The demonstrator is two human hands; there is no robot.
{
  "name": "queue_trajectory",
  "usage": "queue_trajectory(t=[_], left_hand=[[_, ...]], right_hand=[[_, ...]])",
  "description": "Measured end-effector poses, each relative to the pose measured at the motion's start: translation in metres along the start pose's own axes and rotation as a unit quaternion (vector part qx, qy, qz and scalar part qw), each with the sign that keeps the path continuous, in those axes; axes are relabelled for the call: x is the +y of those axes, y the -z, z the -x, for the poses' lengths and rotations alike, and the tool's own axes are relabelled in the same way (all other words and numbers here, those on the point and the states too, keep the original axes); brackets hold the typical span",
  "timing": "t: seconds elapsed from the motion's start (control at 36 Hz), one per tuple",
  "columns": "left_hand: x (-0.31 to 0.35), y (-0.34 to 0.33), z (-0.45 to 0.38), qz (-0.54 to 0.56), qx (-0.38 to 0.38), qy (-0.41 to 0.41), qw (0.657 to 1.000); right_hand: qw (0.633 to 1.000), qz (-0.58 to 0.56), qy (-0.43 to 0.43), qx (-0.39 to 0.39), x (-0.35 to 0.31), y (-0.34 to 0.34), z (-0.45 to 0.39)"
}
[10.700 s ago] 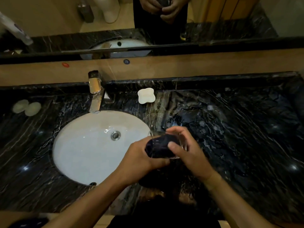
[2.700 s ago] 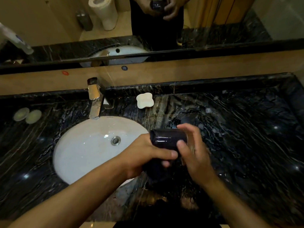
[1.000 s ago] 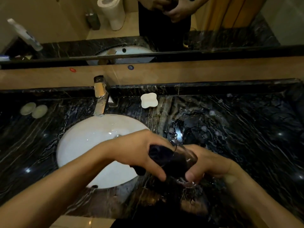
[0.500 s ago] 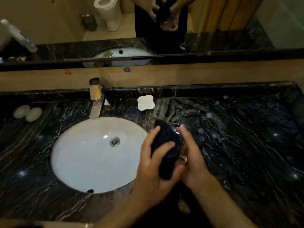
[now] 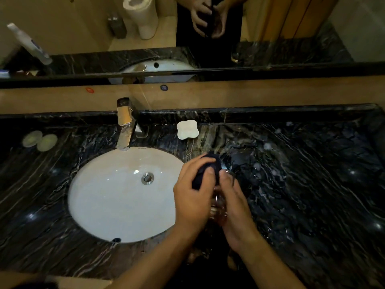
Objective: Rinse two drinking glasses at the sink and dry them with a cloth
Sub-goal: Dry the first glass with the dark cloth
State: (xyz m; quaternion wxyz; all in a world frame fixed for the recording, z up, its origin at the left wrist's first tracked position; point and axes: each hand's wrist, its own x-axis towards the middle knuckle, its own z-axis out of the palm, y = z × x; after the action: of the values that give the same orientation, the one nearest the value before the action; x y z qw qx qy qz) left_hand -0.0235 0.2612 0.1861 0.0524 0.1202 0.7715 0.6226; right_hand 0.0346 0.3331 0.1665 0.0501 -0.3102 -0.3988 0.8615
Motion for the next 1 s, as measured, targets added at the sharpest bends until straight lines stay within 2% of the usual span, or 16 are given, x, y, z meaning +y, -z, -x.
queue_trajectory(t=[0.08, 0.14, 0.22, 0.33, 0.42, 0.47, 0.61, 0.75, 0.86, 0.94, 1.0], left_hand=[[0.003, 0.001, -0.011, 0.051, 0.0, 0.114, 0.992], [0.004, 0.002, -0.01, 0.065, 0.001, 0.134, 0.989], [0.002, 0.002, 0.008, 0.05, 0.002, 0.099, 0.994], [-0.004, 0.003, 0.036, -0.002, -0.008, 0.035, 0.999], [-0.01, 0.005, 0.045, -0.021, -0.017, -0.04, 0.999], [-0.012, 0.005, 0.042, -0.02, -0.017, -0.057, 0.998], [-0.003, 0.003, 0.024, -0.006, 0.0, -0.041, 0.999], [0.003, 0.0, 0.0, 0.05, 0.003, 0.059, 0.997], [0.008, 0.002, -0.01, 0.094, -0.001, 0.121, 0.988], [0.004, 0.002, 0.001, 0.068, 0.006, 0.104, 0.992], [0.0, 0.001, 0.015, 0.024, 0.006, 0.064, 0.998]], right_hand=[[0.997, -0.045, -0.052, -0.03, -0.005, 0.001, 0.001], [0.992, -0.098, -0.069, -0.024, -0.006, 0.002, -0.004], [0.984, -0.164, -0.072, -0.017, -0.014, 0.006, -0.014], [0.977, -0.193, -0.086, -0.008, -0.022, 0.016, -0.024], [0.985, -0.162, -0.049, 0.013, -0.016, 0.02, -0.023], [0.993, -0.114, -0.023, 0.017, -0.016, 0.017, -0.017], [0.987, -0.139, -0.067, -0.052, -0.017, 0.014, -0.009], [0.985, -0.128, -0.083, -0.085, -0.009, 0.01, -0.01], [0.97, -0.194, -0.096, -0.106, -0.014, 0.011, -0.009], [0.967, -0.215, -0.095, -0.101, -0.017, 0.013, -0.011], [0.978, -0.179, -0.078, -0.074, -0.016, 0.013, -0.014]])
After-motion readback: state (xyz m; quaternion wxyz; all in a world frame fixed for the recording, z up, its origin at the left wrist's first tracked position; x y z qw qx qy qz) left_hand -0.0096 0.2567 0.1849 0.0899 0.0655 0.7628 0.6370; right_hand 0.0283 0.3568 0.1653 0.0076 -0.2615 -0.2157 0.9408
